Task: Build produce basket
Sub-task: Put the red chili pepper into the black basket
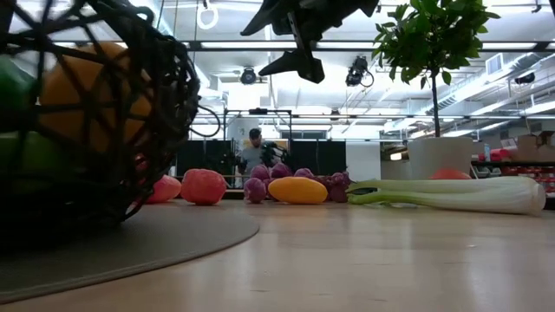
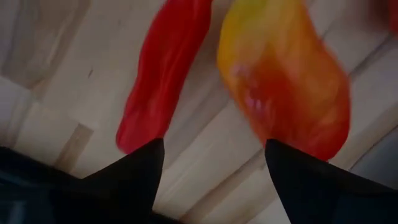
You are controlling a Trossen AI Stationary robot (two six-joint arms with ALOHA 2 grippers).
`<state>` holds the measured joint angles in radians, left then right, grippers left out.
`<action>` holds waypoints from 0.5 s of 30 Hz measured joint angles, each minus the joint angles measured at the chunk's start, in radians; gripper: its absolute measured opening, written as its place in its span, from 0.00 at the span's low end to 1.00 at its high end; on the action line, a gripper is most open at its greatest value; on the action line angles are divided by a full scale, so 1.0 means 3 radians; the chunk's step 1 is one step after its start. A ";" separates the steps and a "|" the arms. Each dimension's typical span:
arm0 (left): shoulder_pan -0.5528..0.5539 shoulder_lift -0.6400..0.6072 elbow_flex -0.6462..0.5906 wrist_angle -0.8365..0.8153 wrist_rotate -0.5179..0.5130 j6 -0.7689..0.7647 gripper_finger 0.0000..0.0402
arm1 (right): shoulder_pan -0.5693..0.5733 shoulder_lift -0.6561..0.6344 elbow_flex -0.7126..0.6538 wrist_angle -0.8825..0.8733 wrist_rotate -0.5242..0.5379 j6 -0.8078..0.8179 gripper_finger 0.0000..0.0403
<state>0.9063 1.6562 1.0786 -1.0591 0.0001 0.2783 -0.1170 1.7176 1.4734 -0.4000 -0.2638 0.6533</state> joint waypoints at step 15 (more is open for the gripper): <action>0.0128 0.0406 0.0015 0.0095 0.0048 -0.0717 0.60 | 0.0053 0.0000 0.0000 -0.0020 -0.0065 0.0061 0.74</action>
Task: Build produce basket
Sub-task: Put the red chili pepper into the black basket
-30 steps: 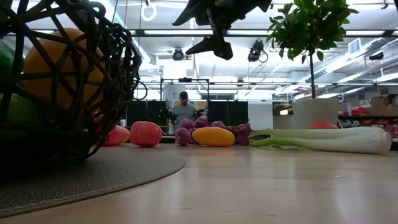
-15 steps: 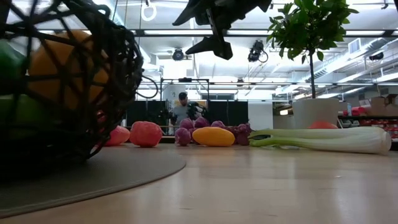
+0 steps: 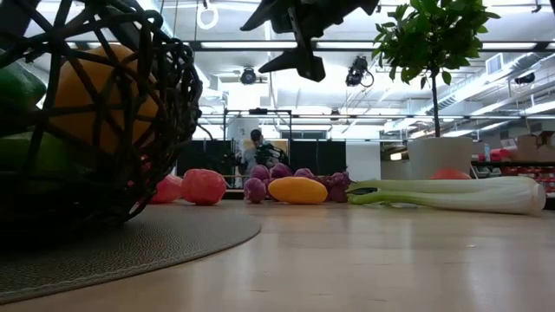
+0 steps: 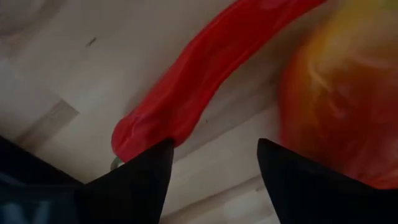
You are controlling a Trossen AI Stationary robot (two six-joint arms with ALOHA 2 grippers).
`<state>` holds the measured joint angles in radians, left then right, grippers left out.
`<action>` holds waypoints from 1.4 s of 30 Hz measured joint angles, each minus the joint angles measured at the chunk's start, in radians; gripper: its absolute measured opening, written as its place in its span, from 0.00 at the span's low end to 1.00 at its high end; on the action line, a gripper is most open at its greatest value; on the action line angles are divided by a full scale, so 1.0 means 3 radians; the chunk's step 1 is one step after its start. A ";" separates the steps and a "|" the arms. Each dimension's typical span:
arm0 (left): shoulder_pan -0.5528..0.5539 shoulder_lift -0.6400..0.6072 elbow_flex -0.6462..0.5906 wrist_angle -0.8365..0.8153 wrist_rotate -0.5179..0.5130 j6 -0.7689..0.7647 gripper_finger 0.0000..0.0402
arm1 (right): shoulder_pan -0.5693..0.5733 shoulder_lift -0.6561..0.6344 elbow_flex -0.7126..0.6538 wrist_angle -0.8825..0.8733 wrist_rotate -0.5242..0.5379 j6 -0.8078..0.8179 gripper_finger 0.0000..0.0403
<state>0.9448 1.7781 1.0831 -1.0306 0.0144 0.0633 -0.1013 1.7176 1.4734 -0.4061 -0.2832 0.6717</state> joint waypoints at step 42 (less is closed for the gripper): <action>-0.0128 -0.0022 0.0124 0.0248 -0.0675 0.1640 0.78 | 0.0104 0.0000 0.0000 -0.0045 0.0080 0.0000 0.74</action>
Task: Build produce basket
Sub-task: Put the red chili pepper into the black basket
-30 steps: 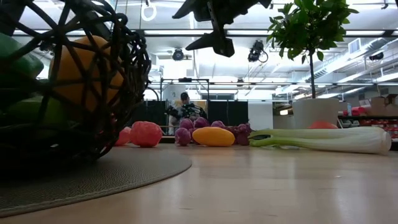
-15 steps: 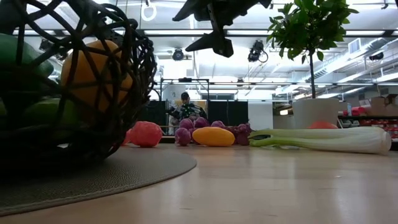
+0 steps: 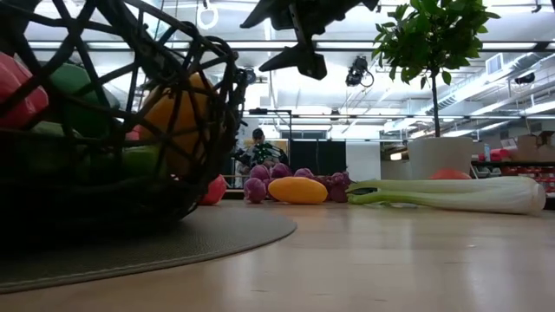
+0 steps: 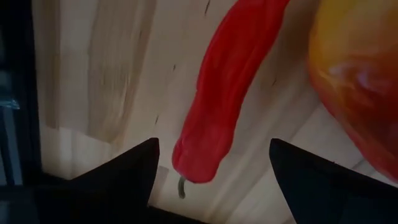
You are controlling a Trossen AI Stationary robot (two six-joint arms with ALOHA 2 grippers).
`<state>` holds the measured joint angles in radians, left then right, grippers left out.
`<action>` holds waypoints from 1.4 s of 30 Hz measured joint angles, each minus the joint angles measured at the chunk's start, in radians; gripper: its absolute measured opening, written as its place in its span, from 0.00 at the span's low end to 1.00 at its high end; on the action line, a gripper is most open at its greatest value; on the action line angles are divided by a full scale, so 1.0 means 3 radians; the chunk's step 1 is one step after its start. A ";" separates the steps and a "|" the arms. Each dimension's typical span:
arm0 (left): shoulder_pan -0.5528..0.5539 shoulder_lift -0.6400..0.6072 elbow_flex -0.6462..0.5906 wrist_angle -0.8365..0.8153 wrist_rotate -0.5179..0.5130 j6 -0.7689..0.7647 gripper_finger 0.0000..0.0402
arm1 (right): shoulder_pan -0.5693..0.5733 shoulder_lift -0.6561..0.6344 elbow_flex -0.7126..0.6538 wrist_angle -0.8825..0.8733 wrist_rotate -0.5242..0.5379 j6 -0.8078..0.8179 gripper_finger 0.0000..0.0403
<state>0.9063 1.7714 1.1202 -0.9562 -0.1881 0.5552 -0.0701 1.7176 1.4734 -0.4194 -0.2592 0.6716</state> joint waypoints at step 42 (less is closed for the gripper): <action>-0.0742 -0.0781 0.0862 -0.0949 0.0669 -0.1982 0.17 | -0.0010 0.0000 0.0000 -0.0026 0.0139 -0.0165 0.73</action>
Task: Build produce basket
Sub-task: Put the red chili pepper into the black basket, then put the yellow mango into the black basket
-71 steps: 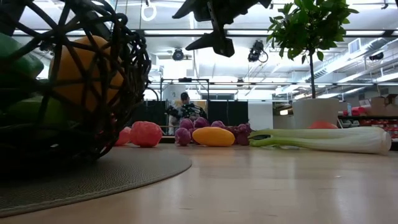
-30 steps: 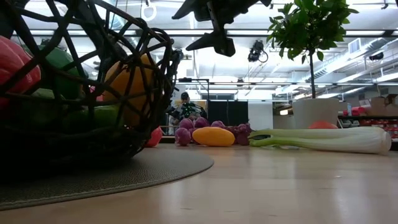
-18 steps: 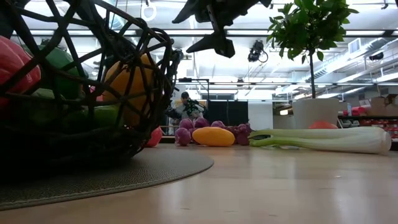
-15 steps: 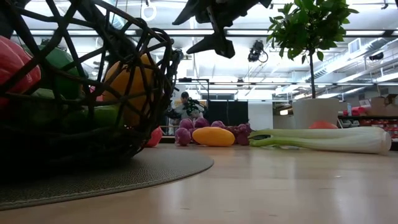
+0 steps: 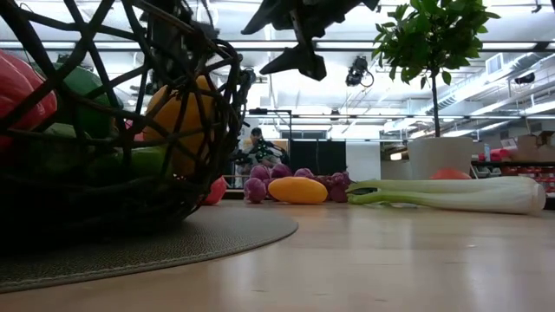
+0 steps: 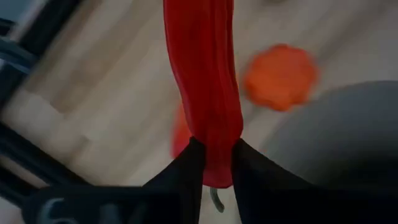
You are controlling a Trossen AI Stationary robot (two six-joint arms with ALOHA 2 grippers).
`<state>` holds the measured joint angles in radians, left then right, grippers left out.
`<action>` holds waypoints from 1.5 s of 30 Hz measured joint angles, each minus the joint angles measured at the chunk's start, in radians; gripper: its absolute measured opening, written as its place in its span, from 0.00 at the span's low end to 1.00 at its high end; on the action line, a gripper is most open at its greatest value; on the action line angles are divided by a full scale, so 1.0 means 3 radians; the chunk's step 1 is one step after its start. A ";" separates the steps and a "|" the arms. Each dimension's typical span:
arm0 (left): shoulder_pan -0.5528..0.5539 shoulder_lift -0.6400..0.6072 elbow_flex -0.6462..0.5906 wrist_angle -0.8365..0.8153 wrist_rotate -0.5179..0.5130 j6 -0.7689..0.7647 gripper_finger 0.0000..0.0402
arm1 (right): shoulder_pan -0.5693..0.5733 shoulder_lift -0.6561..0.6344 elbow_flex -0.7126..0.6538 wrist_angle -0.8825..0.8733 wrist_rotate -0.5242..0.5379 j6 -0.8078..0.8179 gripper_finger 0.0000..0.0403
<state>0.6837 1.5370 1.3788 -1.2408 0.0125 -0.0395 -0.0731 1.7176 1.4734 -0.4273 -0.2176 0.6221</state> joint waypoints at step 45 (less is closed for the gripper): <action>-0.3210 -0.0461 0.0002 -0.0108 0.0034 -0.3268 0.75 | -0.0833 -0.1041 -0.0001 -0.1747 0.0929 -0.1113 0.73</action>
<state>-0.2792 1.3987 1.3792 -1.2732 0.0227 -1.0198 -0.3228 1.4052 1.4731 -0.9513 0.0611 0.2881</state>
